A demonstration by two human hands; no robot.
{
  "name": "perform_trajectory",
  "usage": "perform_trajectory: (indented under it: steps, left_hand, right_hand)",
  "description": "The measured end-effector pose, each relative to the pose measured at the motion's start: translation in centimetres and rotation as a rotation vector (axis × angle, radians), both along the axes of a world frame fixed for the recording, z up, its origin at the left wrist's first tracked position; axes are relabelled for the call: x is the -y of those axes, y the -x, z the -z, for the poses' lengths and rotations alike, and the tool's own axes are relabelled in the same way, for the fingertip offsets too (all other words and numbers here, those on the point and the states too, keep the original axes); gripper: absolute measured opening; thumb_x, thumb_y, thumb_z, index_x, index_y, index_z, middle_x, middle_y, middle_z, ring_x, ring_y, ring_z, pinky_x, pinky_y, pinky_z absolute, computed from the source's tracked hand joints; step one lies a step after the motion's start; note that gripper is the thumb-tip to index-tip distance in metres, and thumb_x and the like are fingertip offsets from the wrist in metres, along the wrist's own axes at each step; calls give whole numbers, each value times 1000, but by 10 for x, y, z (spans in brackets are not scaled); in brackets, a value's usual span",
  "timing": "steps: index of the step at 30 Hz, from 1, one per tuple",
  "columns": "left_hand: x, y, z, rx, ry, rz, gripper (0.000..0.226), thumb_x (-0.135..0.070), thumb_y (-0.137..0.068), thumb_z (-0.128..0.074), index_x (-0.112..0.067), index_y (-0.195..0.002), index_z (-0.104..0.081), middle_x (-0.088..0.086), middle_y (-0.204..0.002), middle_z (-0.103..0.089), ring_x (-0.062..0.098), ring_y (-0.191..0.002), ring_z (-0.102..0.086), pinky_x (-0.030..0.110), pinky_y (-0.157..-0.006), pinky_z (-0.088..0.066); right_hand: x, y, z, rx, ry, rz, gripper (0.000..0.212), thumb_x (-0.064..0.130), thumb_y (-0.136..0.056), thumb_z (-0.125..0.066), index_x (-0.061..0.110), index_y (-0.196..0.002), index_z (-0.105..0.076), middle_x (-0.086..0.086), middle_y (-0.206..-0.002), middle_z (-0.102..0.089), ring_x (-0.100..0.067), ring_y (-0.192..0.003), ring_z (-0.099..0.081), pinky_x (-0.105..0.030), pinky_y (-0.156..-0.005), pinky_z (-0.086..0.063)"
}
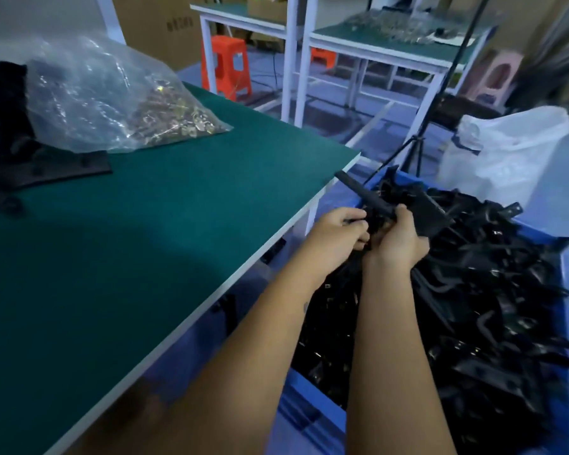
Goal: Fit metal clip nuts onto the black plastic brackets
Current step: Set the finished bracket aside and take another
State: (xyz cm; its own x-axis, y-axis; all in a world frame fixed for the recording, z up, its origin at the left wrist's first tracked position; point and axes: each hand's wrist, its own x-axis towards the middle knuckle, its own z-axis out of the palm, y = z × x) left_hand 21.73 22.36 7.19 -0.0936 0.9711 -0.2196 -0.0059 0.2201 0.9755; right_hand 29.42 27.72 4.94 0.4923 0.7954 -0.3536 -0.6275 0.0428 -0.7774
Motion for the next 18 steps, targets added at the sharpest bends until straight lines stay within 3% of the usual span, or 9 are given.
perform_trajectory:
  steps: [4,8,14,18]
  left_hand:
    - [6,10,2,-32,21,-9,21,-17,-104,-43,-24,-107,-63,-8,-78,-63,4,-69,-57,18,-63,-41]
    - [7,21,-7,39,-26,-85,25,-15,-103,-43,-28,-93,-62,-8,-74,-62,7,-68,-56,22,-64,-40]
    - [22,57,-30,219,-179,-187,28,-10,-103,-42,-22,-93,-65,-5,-70,-62,9,-60,-56,18,-53,-42]
    - [42,97,-49,268,-266,-322,29,-8,-102,-43,-22,-90,-65,-5,-70,-61,4,-55,-54,14,-48,-40]
  right_hand:
    - [-19,-16,13,-55,143,45,24,9,-95,-56,11,-115,-45,-3,-74,-52,-13,-57,-48,-22,-51,-39]
    - [-17,10,18,-42,214,7,10,1,-91,-51,2,-100,-48,-6,-69,-51,-11,-41,-46,-15,-32,-30]
    - [-3,74,-10,61,13,-44,26,-8,-88,-42,5,-107,-54,-5,-82,-54,-20,-64,-49,-24,-52,-42]
    - [17,134,-47,209,-200,-95,24,-4,-86,-45,18,-91,-55,-6,-83,-56,-19,-66,-52,-30,-61,-45]
